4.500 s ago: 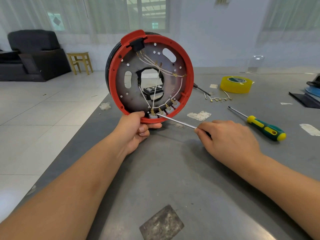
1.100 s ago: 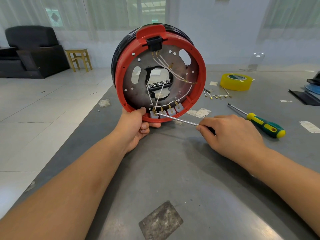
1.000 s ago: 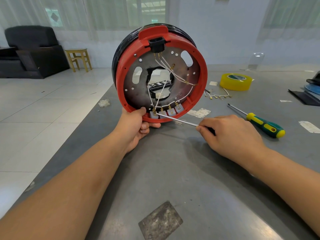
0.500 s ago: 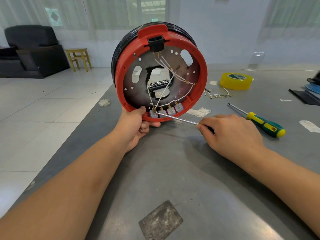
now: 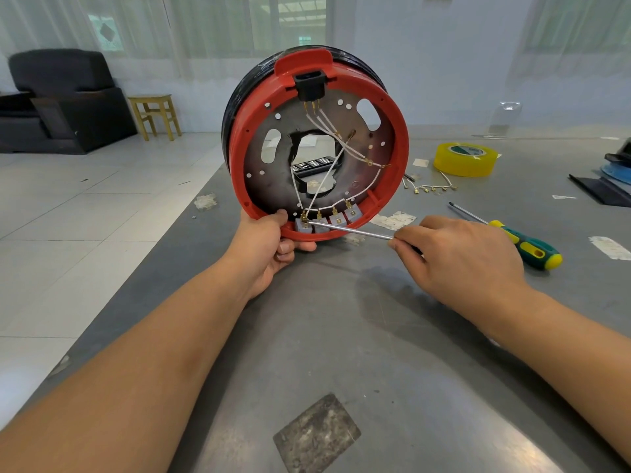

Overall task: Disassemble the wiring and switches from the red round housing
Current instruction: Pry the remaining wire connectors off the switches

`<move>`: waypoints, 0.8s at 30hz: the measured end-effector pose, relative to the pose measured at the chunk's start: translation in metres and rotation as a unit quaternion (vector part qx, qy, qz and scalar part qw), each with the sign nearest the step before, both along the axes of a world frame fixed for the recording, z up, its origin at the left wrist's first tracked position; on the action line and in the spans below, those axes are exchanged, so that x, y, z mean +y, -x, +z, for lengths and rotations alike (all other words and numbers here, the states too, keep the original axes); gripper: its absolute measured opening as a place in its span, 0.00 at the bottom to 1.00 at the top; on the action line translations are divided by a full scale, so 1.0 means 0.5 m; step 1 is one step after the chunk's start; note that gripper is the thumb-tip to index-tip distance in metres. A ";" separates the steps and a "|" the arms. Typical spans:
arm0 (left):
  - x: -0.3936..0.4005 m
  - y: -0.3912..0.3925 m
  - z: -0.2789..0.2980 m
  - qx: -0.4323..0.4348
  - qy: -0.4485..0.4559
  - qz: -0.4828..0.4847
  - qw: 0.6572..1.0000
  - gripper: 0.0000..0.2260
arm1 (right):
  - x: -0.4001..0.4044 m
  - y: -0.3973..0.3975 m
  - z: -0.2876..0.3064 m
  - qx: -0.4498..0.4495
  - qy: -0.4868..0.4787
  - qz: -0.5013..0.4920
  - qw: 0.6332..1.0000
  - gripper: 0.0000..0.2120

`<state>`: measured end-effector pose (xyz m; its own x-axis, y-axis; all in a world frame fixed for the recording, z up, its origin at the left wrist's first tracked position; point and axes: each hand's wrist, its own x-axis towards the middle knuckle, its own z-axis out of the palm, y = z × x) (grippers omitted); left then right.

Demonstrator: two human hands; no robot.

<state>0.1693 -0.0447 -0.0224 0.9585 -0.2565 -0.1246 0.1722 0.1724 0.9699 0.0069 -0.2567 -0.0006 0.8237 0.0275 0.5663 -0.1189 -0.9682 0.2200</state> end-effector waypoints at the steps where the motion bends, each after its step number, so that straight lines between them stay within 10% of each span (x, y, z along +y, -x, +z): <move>1: 0.000 0.000 0.001 0.002 0.002 0.000 1.000 0.09 | -0.001 -0.001 0.000 -0.002 0.006 0.000 1.000 0.18; 24: -0.001 -0.002 -0.004 -0.008 -0.004 0.000 1.000 0.16 | -0.004 -0.006 -0.008 0.041 -0.080 0.010 0.996 0.17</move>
<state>0.1702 -0.0450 -0.0246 0.9604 -0.2558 -0.1103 0.1558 0.1650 0.9739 0.0096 -0.2586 -0.0047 0.8678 -0.0408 0.4952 -0.0875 -0.9936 0.0716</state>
